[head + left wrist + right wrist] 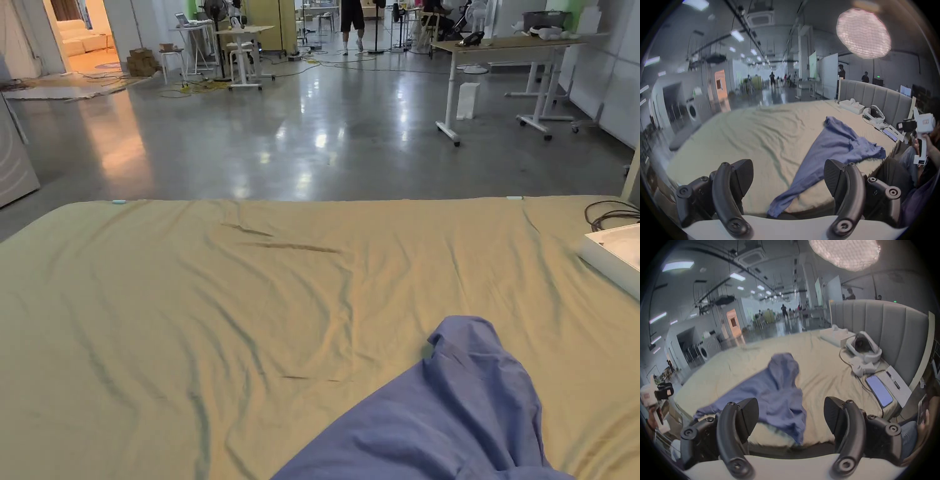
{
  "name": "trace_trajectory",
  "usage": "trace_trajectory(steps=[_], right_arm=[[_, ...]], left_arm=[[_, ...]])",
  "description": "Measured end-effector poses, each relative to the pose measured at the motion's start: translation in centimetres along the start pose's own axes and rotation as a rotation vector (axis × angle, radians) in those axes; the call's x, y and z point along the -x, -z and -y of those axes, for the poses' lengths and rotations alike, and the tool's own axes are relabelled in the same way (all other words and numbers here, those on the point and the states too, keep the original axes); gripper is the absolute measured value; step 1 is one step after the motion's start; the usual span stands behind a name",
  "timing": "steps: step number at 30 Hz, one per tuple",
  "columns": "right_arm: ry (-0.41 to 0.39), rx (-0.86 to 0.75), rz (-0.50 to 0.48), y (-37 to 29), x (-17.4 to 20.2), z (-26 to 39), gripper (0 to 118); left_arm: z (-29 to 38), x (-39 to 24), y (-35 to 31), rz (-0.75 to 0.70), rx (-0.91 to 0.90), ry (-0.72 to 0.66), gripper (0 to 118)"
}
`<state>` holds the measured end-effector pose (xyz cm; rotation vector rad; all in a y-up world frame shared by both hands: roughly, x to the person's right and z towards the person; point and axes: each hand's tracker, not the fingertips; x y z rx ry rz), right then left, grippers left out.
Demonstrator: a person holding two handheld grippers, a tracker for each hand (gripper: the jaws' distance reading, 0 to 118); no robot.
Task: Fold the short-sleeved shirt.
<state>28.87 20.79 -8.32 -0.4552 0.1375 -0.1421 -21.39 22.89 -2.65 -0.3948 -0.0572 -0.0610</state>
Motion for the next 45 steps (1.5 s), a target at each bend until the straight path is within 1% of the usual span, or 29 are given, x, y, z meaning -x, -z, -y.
trace_trajectory(steps=[2,4,6,8,9,10,11,12,13,14,16,17,18,19,22,27,28,31,32,33,35,36,37,38,39,40,41,42,45], right_arm=[[-0.003,-0.053,-0.039,-0.7,1.7,-1.3,89],[-0.022,-0.078,-0.069,-1.2,3.1,-2.1,89],[-0.057,-0.090,-0.120,-1.6,3.9,-2.8,89],[-0.114,-0.091,-0.168,-2.1,5.0,-3.3,89],[-0.146,-0.096,-0.173,-2.2,5.3,-3.4,86],[-0.170,-0.095,-0.184,-2.5,5.8,-3.5,80],[-0.196,-0.094,-0.191,-2.7,6.2,-3.5,66],[-0.213,-0.090,-0.188,-2.8,6.6,-3.4,55],[-0.231,-0.082,-0.180,-2.6,6.5,-3.2,45],[-0.255,-0.073,-0.176,-2.6,6.8,-3.0,32],[-0.270,-0.066,-0.175,-2.5,7.2,-2.7,19],[-0.275,-0.057,-0.182,-2.3,7.3,-2.5,9],[-0.276,-0.046,-0.186,-2.1,7.5,-2.4,1],[-0.275,-0.044,-0.182,-2.0,7.6,-2.3,0],[-0.261,-0.028,-0.198,-1.6,7.8,-2.5,0],[-0.261,-0.042,-0.190,-1.3,8.0,-3.1,0],[-0.254,-0.045,-0.193,-1.3,7.8,-3.1,0],[-0.223,-0.045,-0.206,-1.3,7.4,-3.1,0],[-0.214,-0.040,-0.209,-1.3,7.2,-3.1,0],[-0.206,-0.034,-0.210,-1.3,7.0,-2.8,0],[-0.188,-0.018,-0.212,-1.1,6.7,-2.5,0],[-0.180,-0.008,-0.212,-1.0,6.5,-2.3,0],[-0.172,0.005,-0.211,-0.9,6.1,-1.7,0],[-0.168,0.015,-0.209,-0.8,6.0,-1.5,0],[-0.165,0.023,-0.207,-0.7,5.8,-1.3,0],[-0.162,0.030,-0.204,-0.6,5.7,-1.1,0],[-0.155,0.040,-0.203,-0.5,5.6,-0.8,0],[-0.149,0.047,-0.203,-0.4,5.5,-0.6,0],[-0.128,0.064,-0.195,0.0,5.1,-0.3,0]], left_arm=[[-0.5,-2.2,-0.4,-0.018,-0.034,0.017,94],[-0.8,-3.5,-0.4,-0.009,-0.028,0.005,94],[-1.1,-4.1,-0.5,0.031,-0.020,-0.039,94],[-1.4,-4.4,-0.8,0.046,-0.023,-0.050,94],[-1.5,-4.4,-1.1,0.059,-0.019,-0.057,94],[-1.6,-4.4,-1.4,0.062,-0.018,-0.059,93],[-1.8,-4.3,-1.5,0.066,-0.011,-0.058,88],[-1.8,-4.2,-1.7,0.061,-0.009,-0.055,77],[-1.9,-4.1,-2.0,0.052,-0.006,-0.052,61],[-1.9,-3.9,-2.2,0.044,0.000,-0.051,39],[-2.0,-3.8,-2.6,0.044,0.009,-0.064,14],[-1.9,-3.8,-2.8,0.052,0.014,-0.076,1],[-1.9,-3.9,-3.0,0.046,0.012,-0.078,1],[-1.8,-4.1,-3.1,0.035,0.003,-0.085,1],[-1.7,-4.4,-3.3,0.041,0.003,-0.098,1],[-1.7,-3.8,-2.9,0.022,0.010,-0.097,1],[-1.8,-3.0,-3.0,0.030,0.010,-0.123,1],[-1.2,0.0,-3.2,0.134,-0.047,-0.388,1],[-1.0,1.3,-3.2,0.135,-0.062,-0.456,1],[-0.7,2.3,-3.0,0.107,-0.053,-0.499,1],[-0.1,4.3,-2.2,0.012,0.006,-0.522,2],[0.2,4.8,-1.7,-0.046,0.042,-0.510,6],[0.7,5.7,-1.2,-0.089,0.070,-0.492,15],[1.2,6.7,-0.6,-0.103,0.113,-0.487,42],[1.8,7.6,0.2,-0.083,0.173,-0.491,70],[2.2,8.1,0.9,-0.105,0.198,-0.502,88],[3.0,8.9,1.7,-0.097,0.235,-0.523,94],[3.7,9.4,2.4,-0.099,0.259,-0.536,94],[6.5,10.4,5.6,-0.040,0.364,-0.579,94]])
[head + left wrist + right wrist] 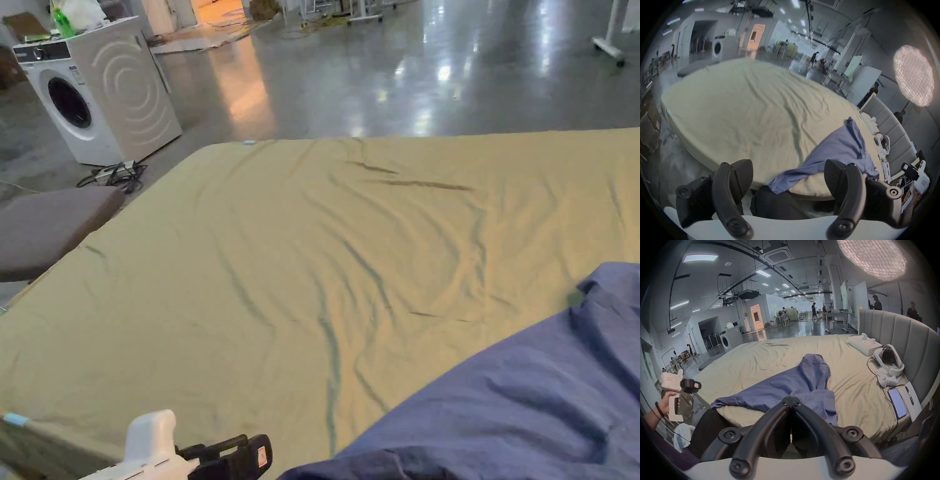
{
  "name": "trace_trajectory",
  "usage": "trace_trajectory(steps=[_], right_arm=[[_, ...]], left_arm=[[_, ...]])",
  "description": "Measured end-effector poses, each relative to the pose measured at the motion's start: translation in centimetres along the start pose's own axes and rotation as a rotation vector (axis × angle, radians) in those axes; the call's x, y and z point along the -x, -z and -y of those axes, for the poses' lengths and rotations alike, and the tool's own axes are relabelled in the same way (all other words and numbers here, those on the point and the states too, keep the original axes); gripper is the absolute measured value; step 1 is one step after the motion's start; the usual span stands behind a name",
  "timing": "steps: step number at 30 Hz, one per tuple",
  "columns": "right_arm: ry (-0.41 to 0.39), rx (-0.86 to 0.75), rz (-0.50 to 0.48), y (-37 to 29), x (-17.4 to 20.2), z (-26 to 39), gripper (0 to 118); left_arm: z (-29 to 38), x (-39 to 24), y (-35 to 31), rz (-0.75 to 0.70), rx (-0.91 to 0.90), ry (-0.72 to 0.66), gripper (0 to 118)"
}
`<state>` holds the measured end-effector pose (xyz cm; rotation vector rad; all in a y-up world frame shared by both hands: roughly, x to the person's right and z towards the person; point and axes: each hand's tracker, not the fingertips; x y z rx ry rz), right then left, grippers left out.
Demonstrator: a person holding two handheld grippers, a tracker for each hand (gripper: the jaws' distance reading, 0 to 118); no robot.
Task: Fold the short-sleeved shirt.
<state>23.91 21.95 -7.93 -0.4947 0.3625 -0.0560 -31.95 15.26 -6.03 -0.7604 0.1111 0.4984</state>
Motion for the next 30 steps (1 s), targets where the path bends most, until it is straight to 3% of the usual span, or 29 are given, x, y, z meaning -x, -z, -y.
trace_trajectory(steps=[6,10,13,16,19,22,30], right_arm=[[0.036,0.011,0.011,0.4,-0.4,-0.1,0],[0.041,0.022,0.026,0.3,-0.7,0.1,0],[0.049,0.031,0.052,0.6,-0.6,0.6,0],[0.072,0.046,0.063,1.0,-0.4,0.9,0],[0.085,0.057,0.061,1.4,-0.3,1.1,0],[0.082,0.054,0.061,1.4,-0.3,1.1,0],[0.064,0.047,0.067,2.7,-2.1,-0.2,0]], left_arm=[[1.6,1.1,7.5,-0.009,0.252,0.150,94],[2.0,0.4,9.3,-0.058,0.310,0.261,94],[1.5,-0.7,9.5,-0.080,0.331,0.291,68],[1.7,-1.9,9.4,-0.130,0.327,0.342,58],[2.4,-3.5,9.5,-0.113,0.334,0.386,19],[3.3,-5.2,10.1,-0.156,0.362,0.530,10],[1.9,-5.0,12.3,-0.166,0.479,0.514,10]])
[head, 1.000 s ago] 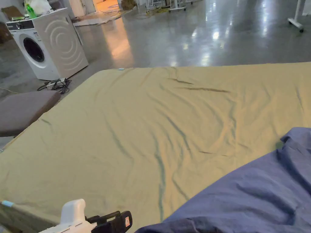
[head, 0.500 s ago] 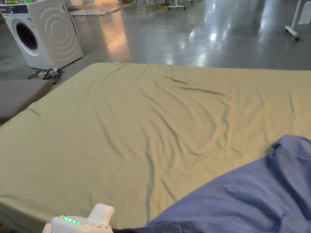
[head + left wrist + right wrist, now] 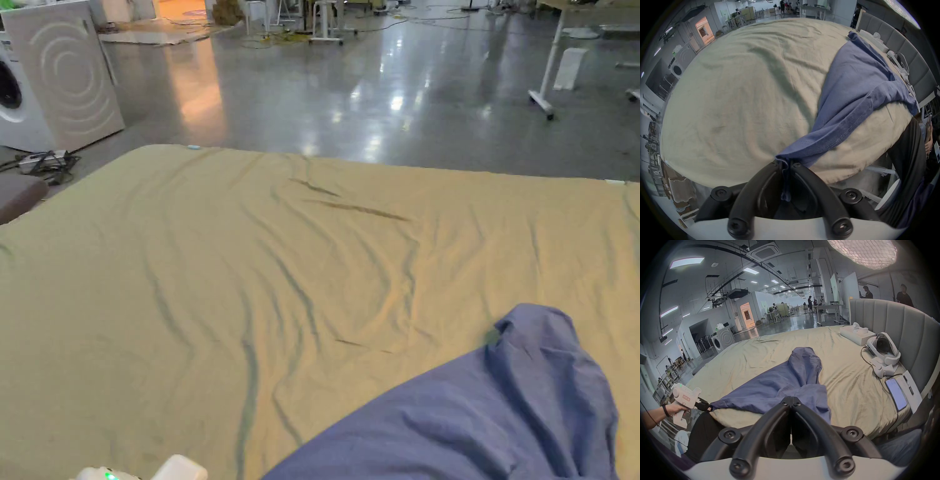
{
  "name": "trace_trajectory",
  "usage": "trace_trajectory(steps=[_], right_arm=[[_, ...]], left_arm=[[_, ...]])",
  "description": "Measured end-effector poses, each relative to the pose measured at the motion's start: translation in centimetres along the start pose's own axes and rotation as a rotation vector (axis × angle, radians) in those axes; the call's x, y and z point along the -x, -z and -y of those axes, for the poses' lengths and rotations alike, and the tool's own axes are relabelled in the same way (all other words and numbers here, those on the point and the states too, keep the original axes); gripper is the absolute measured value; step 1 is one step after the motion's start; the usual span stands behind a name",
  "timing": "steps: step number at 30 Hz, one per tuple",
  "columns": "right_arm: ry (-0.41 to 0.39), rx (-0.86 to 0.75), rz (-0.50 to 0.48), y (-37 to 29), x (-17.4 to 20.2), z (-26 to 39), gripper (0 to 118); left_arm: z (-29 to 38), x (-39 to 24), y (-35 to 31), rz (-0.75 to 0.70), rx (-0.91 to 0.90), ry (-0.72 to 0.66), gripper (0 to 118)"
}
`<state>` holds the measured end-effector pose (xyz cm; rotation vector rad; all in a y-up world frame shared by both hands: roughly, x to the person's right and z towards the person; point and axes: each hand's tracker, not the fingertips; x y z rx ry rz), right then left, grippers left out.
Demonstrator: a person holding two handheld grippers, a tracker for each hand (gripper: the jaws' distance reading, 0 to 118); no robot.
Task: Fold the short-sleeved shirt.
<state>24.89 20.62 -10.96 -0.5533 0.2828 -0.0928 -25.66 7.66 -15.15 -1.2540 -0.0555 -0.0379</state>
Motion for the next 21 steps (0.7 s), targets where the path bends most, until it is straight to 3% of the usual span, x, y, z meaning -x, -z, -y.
trace_trajectory(steps=[1,4,5,6,11,15,18,21], right_arm=[[-0.016,-0.001,0.019,0.5,-0.2,-0.6,3],[-0.069,-0.011,0.037,2.6,-1.2,-3.4,56],[-0.077,-0.011,0.023,3.6,-1.6,-4.4,80],[-0.093,-0.019,0.011,4.7,-2.2,-5.4,87],[-0.136,0.035,-0.052,12.6,-3.9,-10.9,88],[-0.111,0.161,-0.068,21.8,-5.3,-14.8,88],[-0.122,0.264,-0.004,30.5,-7.5,-16.3,88],[-0.073,0.366,0.070,37.5,-8.9,-16.6,87]], left_arm=[[-0.4,0.1,0.4,-0.001,0.012,0.008,10],[-1.1,0.1,0.6,-0.001,0.049,0.023,10],[-1.2,0.3,0.7,0.001,0.055,0.020,10],[-1.1,0.3,0.8,0.003,0.056,0.017,10],[-0.8,0.8,0.8,0.018,0.045,-0.014,10],[-0.6,1.2,0.7,0.034,0.030,-0.035,10],[-0.4,1.6,0.7,0.047,0.013,-0.077,10],[-0.3,2.0,0.8,0.057,0.008,-0.111,10]])
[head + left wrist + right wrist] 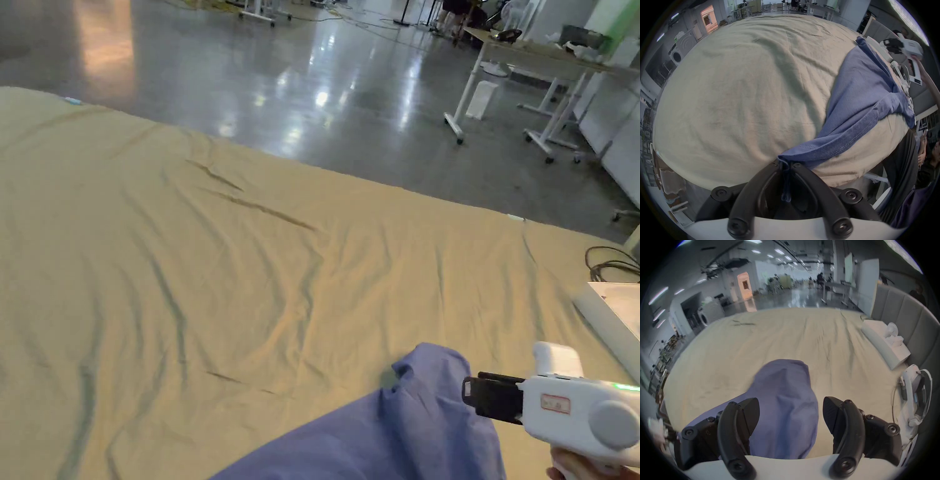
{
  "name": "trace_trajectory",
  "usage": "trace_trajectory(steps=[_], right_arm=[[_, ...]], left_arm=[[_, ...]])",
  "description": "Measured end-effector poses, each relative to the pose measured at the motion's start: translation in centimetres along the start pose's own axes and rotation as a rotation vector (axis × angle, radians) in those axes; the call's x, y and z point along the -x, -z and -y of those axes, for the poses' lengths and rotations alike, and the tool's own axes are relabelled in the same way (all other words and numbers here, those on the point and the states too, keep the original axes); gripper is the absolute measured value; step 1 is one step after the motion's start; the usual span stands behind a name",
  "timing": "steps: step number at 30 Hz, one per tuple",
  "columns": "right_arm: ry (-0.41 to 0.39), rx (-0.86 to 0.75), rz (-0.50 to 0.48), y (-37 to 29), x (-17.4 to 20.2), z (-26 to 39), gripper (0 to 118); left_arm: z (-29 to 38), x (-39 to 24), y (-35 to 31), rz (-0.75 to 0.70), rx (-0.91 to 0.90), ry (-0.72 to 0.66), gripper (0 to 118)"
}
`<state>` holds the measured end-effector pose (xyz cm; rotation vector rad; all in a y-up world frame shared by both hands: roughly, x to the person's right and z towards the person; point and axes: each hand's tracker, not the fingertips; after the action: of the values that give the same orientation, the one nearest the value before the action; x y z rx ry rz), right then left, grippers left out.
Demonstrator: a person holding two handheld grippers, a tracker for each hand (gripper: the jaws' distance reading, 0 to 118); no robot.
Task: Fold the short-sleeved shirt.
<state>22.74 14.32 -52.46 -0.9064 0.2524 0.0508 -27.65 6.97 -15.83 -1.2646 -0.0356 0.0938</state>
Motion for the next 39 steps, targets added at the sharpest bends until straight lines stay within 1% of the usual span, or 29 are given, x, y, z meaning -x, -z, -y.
trace_trajectory(steps=[3,5,7,8,9,10,11,12,13,15,17,18,20,21,24,27,30,31,33,36,38,39], right_arm=[[0.058,0.064,0.027,5.2,-1.0,-1.4,87],[0.030,0.112,0.045,7.9,-1.3,-1.5,87],[-0.011,0.166,0.099,9.9,-1.2,-1.3,85],[-0.017,0.184,0.124,10.4,-1.1,-1.1,64],[-0.007,0.178,0.117,10.5,-0.5,-0.6,41],[0.001,0.167,0.102,10.4,-0.2,-0.1,29],[-0.007,0.118,0.078,9.9,0.3,0.4,10],[-0.032,0.113,0.071,9.7,1.0,0.7,2],[-0.050,0.117,0.053,9.6,1.7,0.9,2],[-0.086,0.134,0.063,9.6,2.2,1.2,2],[-0.084,0.122,0.053,8.7,2.2,0.6,2],[-0.065,0.098,0.040,7.8,2.1,0.4,2],[-0.044,0.009,0.023,4.8,2.1,-0.1,2],[-0.047,-0.027,0.004,2.9,2.2,-0.6,2],[-0.108,-0.127,-0.017,-3.3,2.3,-1.8,2],[-0.161,-0.253,-0.014,-11.4,2.3,-3.1,2],[-0.164,-0.382,-0.028,-20.7,2.8,-3.3,2],[-0.171,-0.431,-0.015,-23.3,2.7,-3.5,2],[-0.164,-0.506,0.007,-28.2,1.3,-4.4,2],[-0.146,-0.637,0.050,-35.7,0.2,-5.3,2],[-0.108,-0.698,0.073,-39.4,-1.3,-6.1,2],[-0.080,-0.726,0.089,-41.4,-1.8,-6.5,2]], left_arm=[[0.0,0.2,0.0,0.011,-0.002,-0.012,10],[0.0,0.4,0.0,0.019,-0.004,-0.035,10],[0.0,0.5,0.0,0.022,-0.005,-0.052,10],[0.1,0.5,0.0,0.022,-0.006,-0.055,10],[0.1,0.5,0.0,0.021,-0.008,-0.058,10],[0.2,0.4,0.0,0.020,-0.010,-0.061,10],[0.3,0.3,0.0,0.014,-0.013,-0.060,10],[0.2,-0.3,-0.1,0.007,-0.018,-0.056,10],[0.3,-0.5,-0.1,0.001,-0.024,-0.052,10],[0.6,-0.9,-0.3,-0.014,-0.038,-0.046,10],[0.8,-1.4,-0.4,-0.028,-0.052,-0.040,10],[1.0,-1.5,-0.4,-0.032,-0.062,-0.034,10],[1.5,-1.4,-0.8,-0.023,-0.092,-0.025,9],[1.7,-1.3,-1.2,-0.015,-0.102,-0.028,8],[2.3,-1.2,-3.9,0.016,-0.207,-0.067,8],[2.2,-0.9,-9.2,0.048,-0.408,-0.090,8],[1.3,-0.5,-15.6,0.127,-0.589,-0.117,8],[0.8,-0.5,-17.6,0.136,-0.638,-0.104,8],[-0.1,-0.5,-22.0,0.074,-0.760,-0.055,8],[-1.3,0.1,-28.6,0.050,-0.925,-0.024,8],[-2.1,0.6,-32.4,0.021,-1.007,0.002,8],[-2.6,1.0,-34.0,-0.021,-1.036,0.003,8]])
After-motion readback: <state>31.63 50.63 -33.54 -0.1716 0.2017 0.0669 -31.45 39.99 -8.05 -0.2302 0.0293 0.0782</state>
